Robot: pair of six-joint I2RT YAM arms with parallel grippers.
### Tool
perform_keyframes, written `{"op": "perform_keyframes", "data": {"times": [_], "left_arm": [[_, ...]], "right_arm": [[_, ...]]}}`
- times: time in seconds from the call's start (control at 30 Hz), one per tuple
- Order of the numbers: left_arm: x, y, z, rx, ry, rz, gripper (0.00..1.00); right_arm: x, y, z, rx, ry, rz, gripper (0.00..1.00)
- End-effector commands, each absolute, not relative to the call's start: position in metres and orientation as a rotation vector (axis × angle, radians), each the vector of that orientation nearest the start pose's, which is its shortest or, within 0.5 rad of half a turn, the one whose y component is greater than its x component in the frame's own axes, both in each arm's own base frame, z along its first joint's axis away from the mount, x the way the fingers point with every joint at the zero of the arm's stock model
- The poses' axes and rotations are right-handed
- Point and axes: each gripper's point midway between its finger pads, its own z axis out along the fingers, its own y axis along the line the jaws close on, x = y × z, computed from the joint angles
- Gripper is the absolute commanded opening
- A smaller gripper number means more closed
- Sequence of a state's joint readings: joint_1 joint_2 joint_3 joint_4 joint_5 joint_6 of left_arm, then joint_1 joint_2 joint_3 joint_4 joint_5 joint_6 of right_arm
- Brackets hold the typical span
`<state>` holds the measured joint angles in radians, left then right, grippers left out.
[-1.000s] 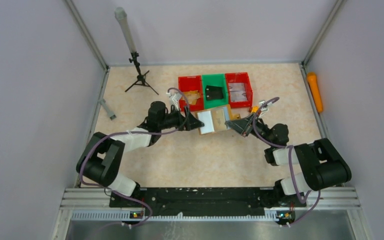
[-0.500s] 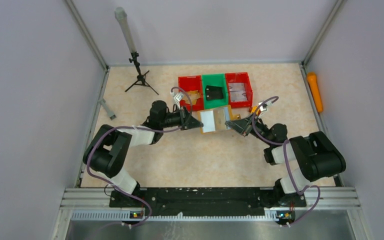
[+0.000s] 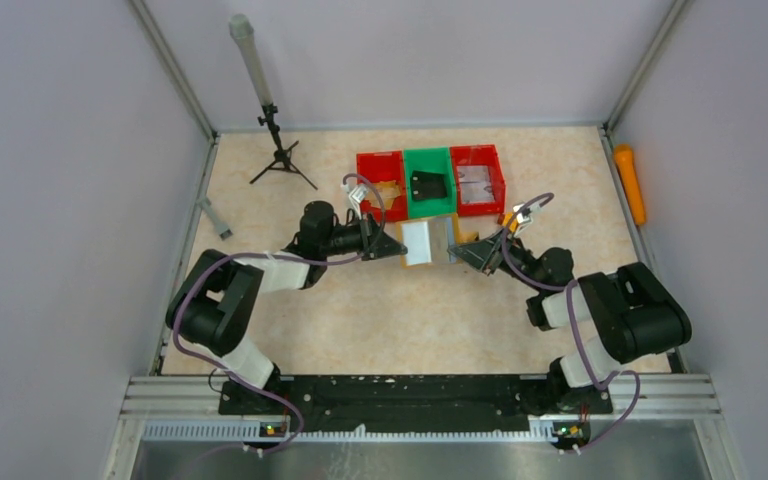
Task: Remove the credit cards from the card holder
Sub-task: Remove the credit card from the card holder.
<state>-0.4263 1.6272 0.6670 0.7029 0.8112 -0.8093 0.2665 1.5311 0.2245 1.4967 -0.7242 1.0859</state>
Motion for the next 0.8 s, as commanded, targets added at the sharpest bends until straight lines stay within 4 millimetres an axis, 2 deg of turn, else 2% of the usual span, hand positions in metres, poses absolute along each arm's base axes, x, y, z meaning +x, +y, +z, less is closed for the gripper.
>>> {"op": "perform_keyframes", "data": {"times": [0.0, 0.23, 0.37, 0.47, 0.77], "left_arm": [[0.294, -0.297, 0.176, 0.343, 1.899, -1.546, 0.00], [0.293, -0.297, 0.178, 0.349, 1.890, -1.551, 0.00], [0.292, -0.297, 0.178, 0.351, 1.887, -1.554, 0.00], [0.291, -0.297, 0.180, 0.358, 1.878, -1.563, 0.00], [0.286, -0.297, 0.189, 0.384, 1.840, -1.583, 0.00]], "right_arm": [[0.259, 0.225, 0.205, -0.177, 1.490, 1.564, 0.29], [0.263, 0.225, 0.199, -0.162, 1.524, 1.539, 0.20], [0.264, 0.224, 0.200, -0.163, 1.527, 1.526, 0.10], [0.265, 0.224, 0.198, -0.162, 1.535, 1.515, 0.09], [0.274, 0.222, 0.185, -0.130, 1.605, 1.446, 0.42]]}}
